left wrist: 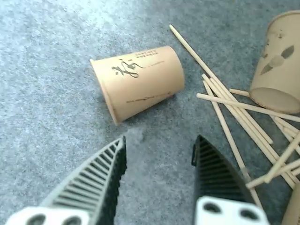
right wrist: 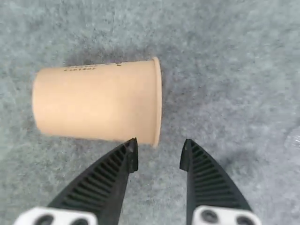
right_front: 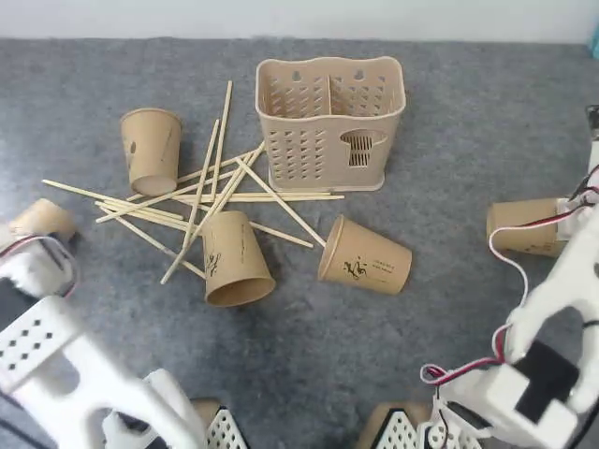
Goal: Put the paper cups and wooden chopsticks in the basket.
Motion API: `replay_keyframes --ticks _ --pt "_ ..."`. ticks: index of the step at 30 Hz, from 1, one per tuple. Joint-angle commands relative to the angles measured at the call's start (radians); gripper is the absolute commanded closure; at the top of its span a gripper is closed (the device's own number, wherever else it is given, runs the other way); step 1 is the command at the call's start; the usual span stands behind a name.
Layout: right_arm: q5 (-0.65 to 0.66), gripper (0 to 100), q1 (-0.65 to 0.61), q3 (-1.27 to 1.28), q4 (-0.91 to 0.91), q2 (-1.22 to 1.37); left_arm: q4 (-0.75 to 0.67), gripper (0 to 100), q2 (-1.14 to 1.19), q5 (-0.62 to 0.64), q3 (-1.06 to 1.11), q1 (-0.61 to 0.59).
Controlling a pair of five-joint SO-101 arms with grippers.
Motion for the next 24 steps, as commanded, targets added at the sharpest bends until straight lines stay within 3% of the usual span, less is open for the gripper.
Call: replay_keyframes --ticks 1,5,13,18,24 --pt "0.014 90.5 0.067 -0.011 0.022 -0.122 -0.051 78 -0.028 0.009 -0.042 -0.095" --pt "0.012 99.4 0.162 -0.009 -0.018 -0.148 -0.063 78 -0.028 0.011 -0.036 -0.198" --pt "-0.032 99.1 0.312 0.003 -0.142 -0.073 -0.242 78 -0.028 0.025 0.150 -0.250" --pt "-0.031 99.1 0.371 0.002 -0.209 -0.001 -0.456 78 -0.025 0.201 0.282 -0.250" --pt "-0.029 99.1 0.415 0.000 -0.255 0.050 -0.368 78 0.170 0.253 0.154 -0.244"
